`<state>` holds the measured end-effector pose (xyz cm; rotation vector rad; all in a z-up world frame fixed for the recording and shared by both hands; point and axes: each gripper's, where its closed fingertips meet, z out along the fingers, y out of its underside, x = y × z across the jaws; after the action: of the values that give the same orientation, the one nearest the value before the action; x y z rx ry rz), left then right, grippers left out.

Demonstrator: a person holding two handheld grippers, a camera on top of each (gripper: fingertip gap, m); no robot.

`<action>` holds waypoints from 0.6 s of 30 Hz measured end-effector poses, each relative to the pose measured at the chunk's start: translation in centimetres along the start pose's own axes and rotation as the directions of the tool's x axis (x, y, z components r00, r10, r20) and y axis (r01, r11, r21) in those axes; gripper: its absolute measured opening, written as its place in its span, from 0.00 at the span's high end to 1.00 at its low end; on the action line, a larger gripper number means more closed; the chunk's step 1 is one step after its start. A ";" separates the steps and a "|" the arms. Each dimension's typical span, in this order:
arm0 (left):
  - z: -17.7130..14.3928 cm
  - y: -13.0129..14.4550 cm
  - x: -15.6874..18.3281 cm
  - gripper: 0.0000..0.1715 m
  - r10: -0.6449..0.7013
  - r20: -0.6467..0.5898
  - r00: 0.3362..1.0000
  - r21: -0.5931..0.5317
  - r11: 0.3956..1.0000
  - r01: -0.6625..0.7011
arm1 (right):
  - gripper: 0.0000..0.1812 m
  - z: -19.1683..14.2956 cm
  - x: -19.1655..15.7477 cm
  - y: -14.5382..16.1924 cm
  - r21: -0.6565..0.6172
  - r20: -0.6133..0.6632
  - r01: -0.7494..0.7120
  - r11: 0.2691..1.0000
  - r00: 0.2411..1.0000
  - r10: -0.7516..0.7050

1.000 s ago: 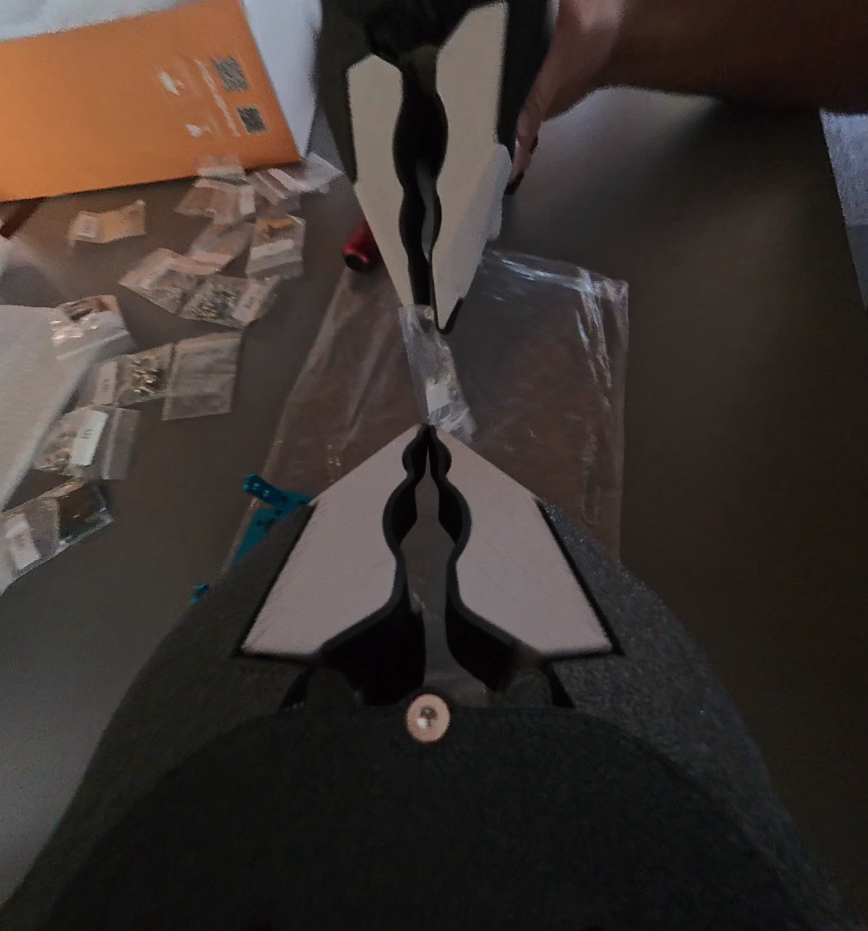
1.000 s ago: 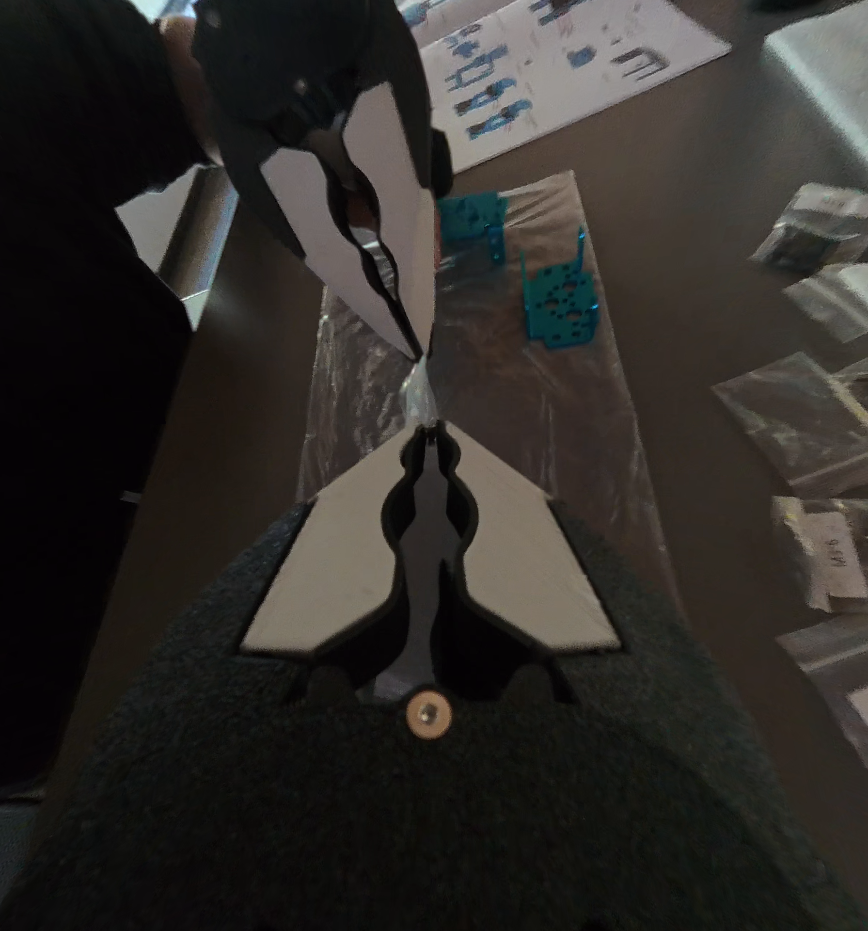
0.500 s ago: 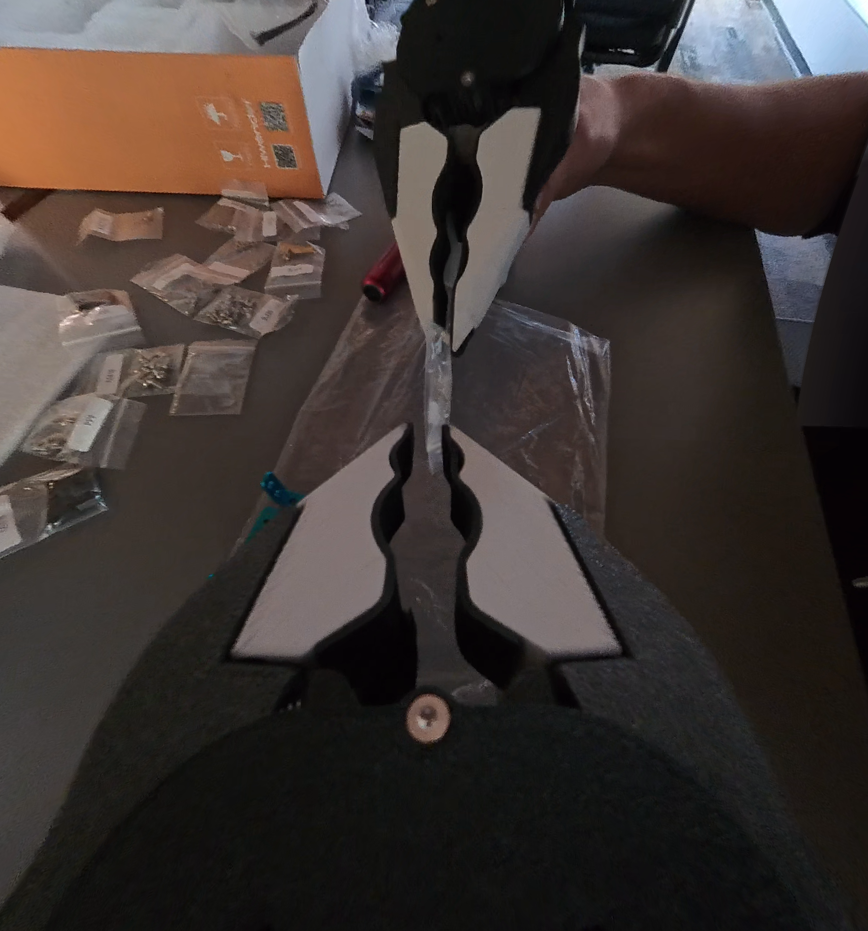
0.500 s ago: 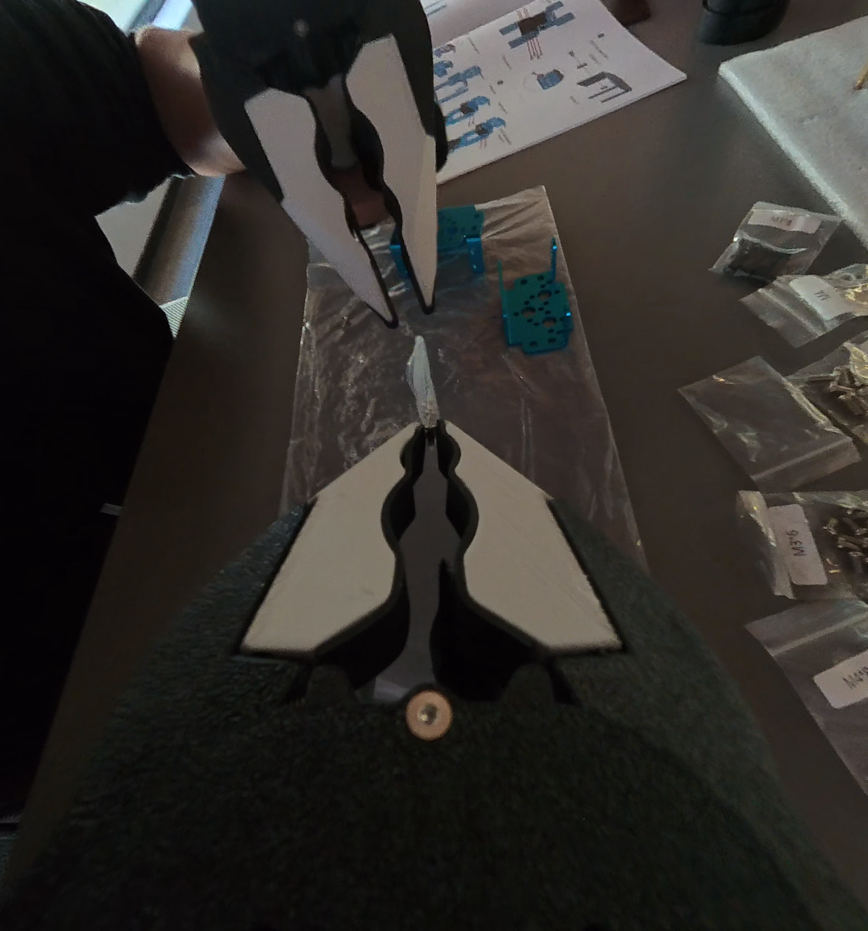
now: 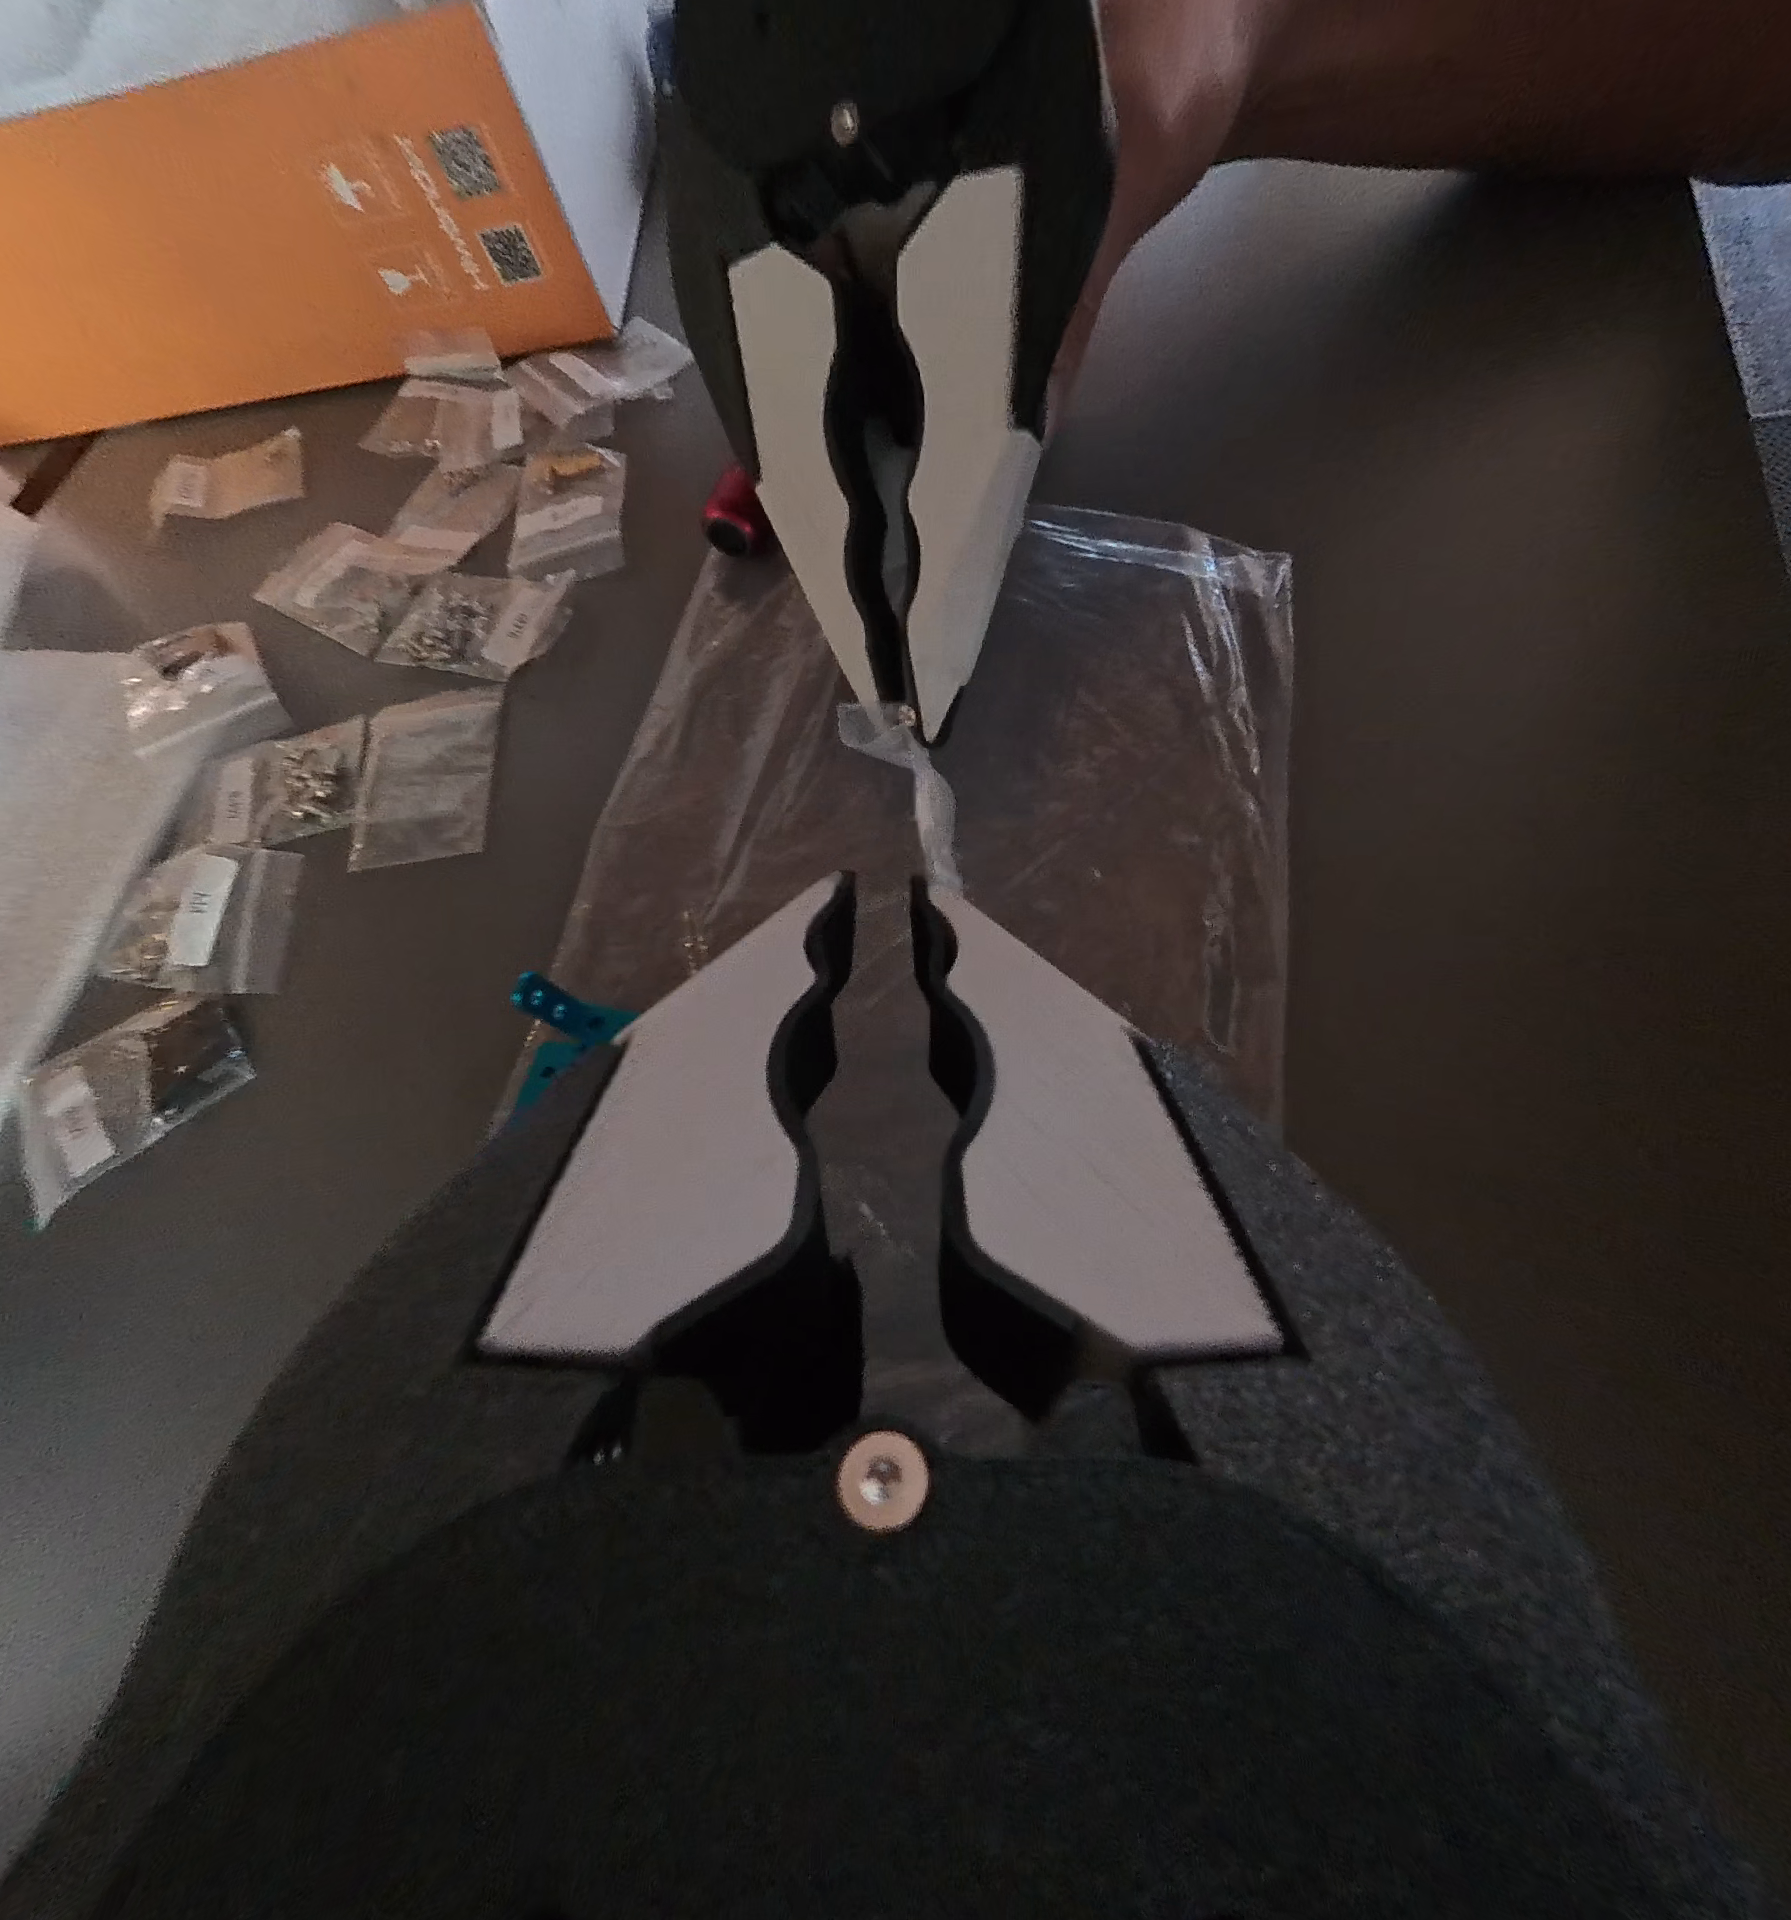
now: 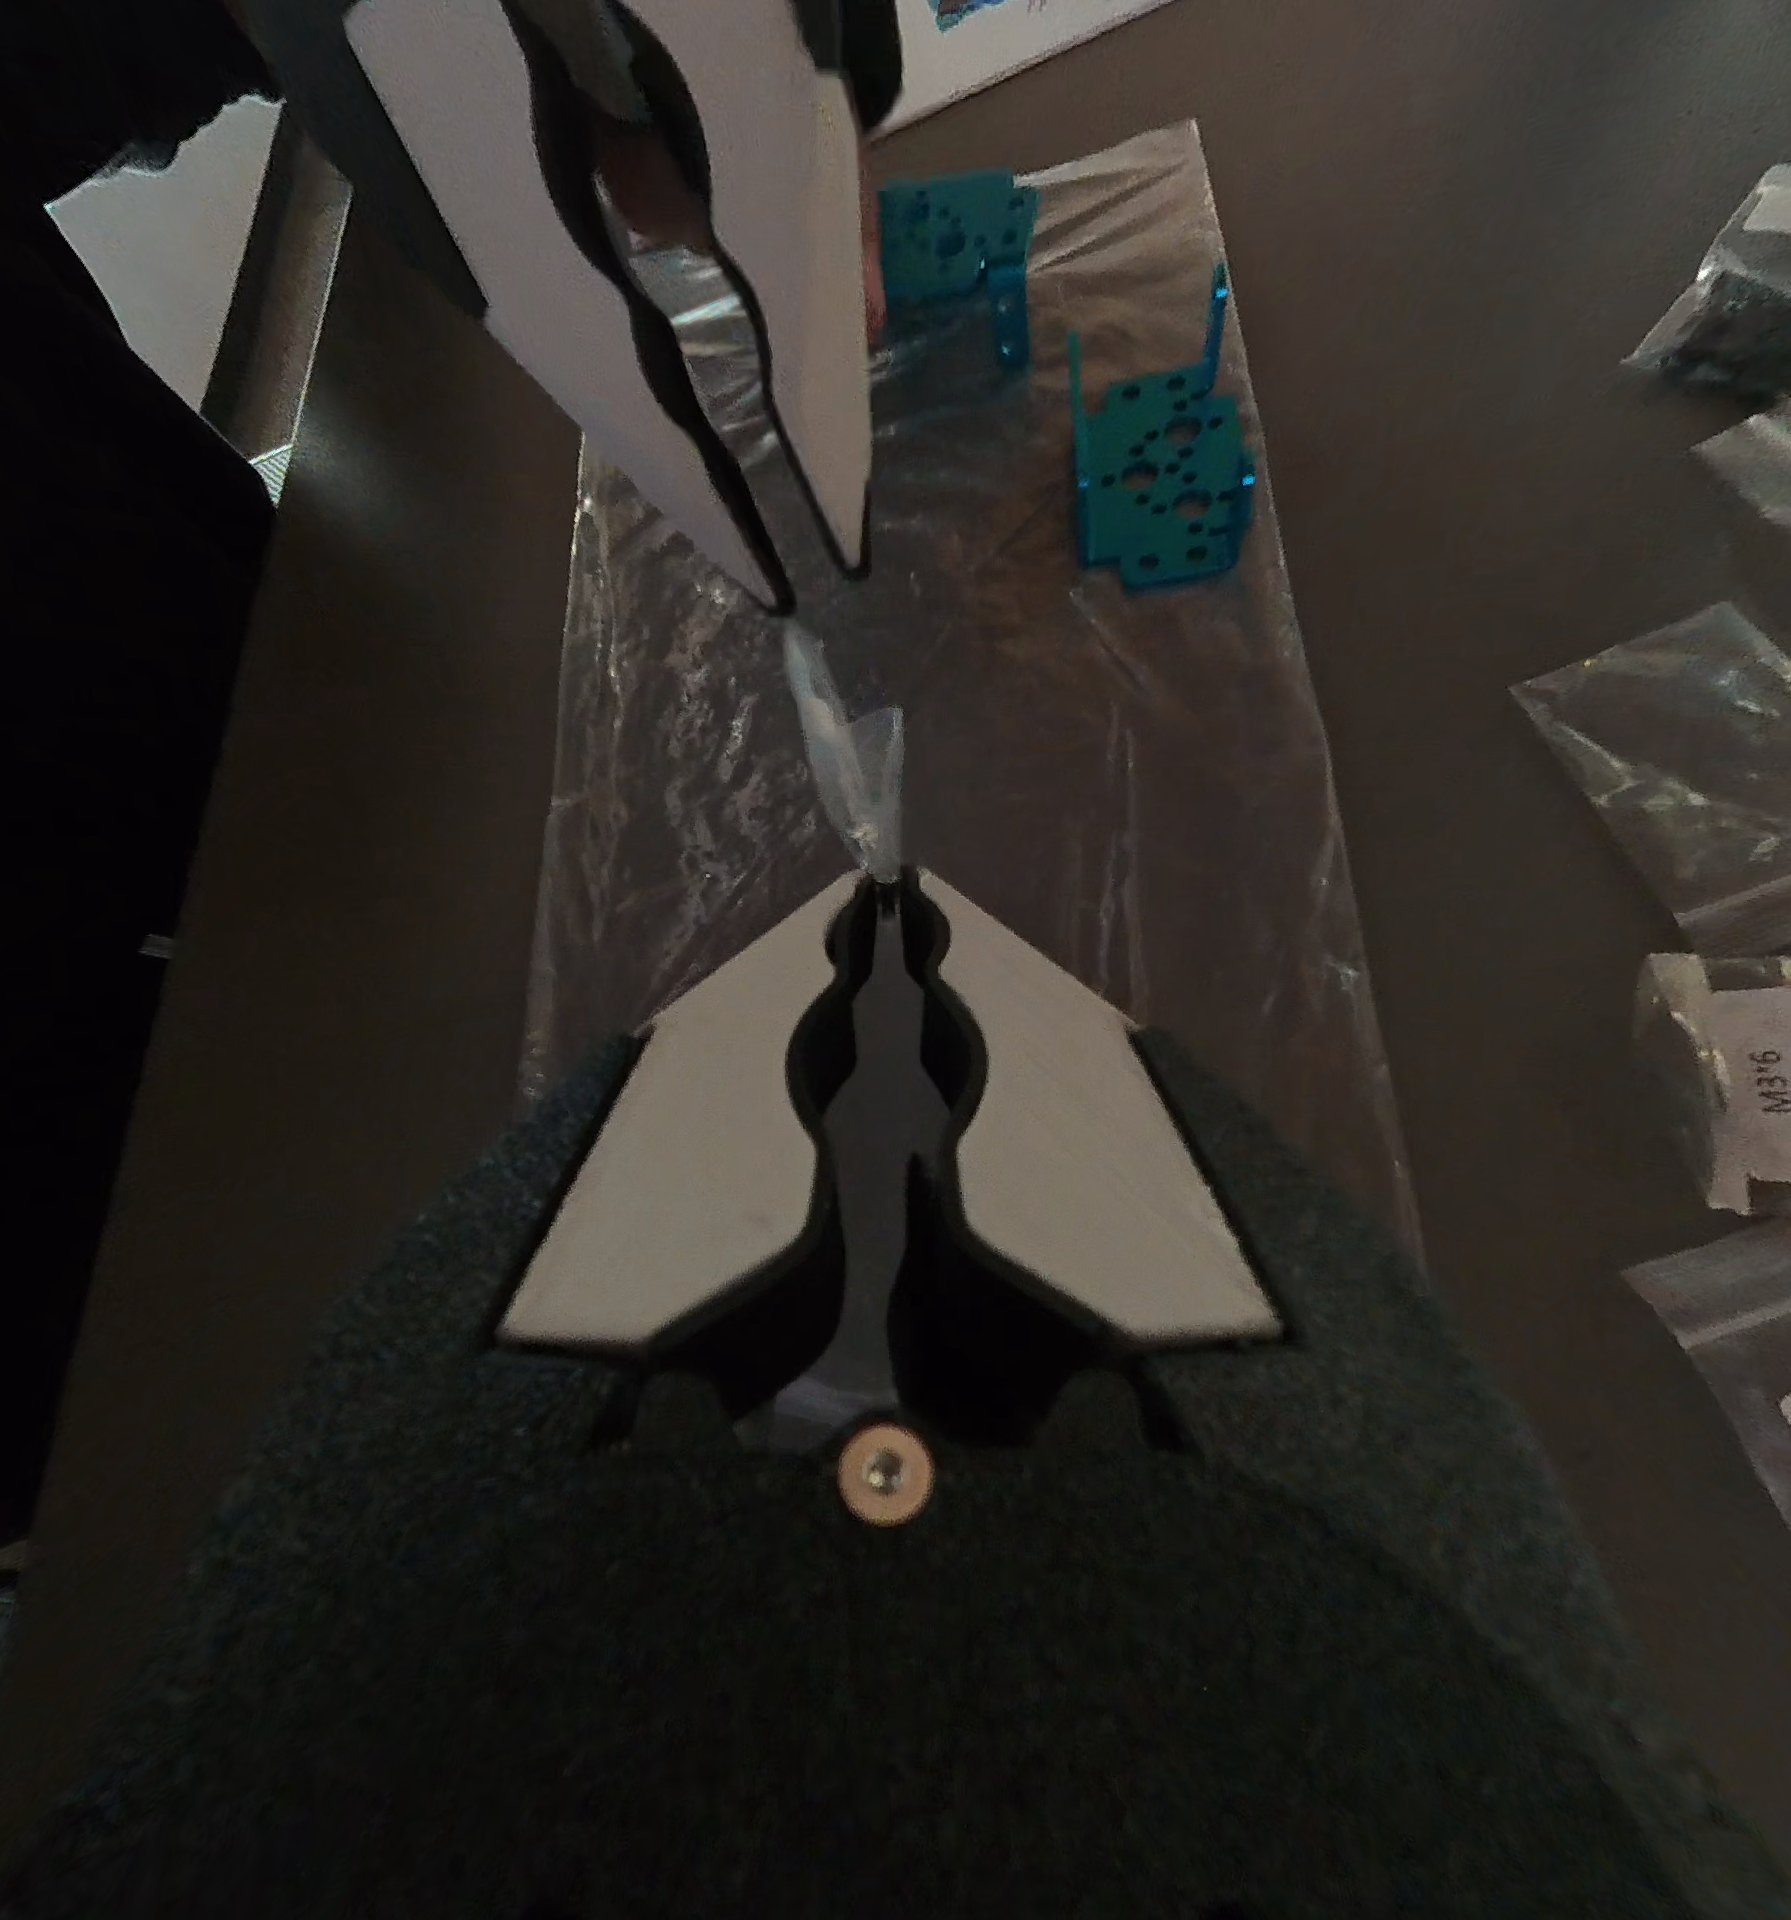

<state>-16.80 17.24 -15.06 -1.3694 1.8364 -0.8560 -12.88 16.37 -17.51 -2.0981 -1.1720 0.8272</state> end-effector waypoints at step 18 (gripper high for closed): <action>1.1 0.2 1.1 1.00 0.099 0.033 0.995 -0.008 0.995 -0.098 | 0.99 0.2 0.8 0.6 -0.019 -0.017 -0.052 0.998 0.999 0.052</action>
<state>-16.20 16.14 -16.00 -1.2783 1.8661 -0.7725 -12.37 16.87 -18.31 -2.1549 -1.1253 0.8231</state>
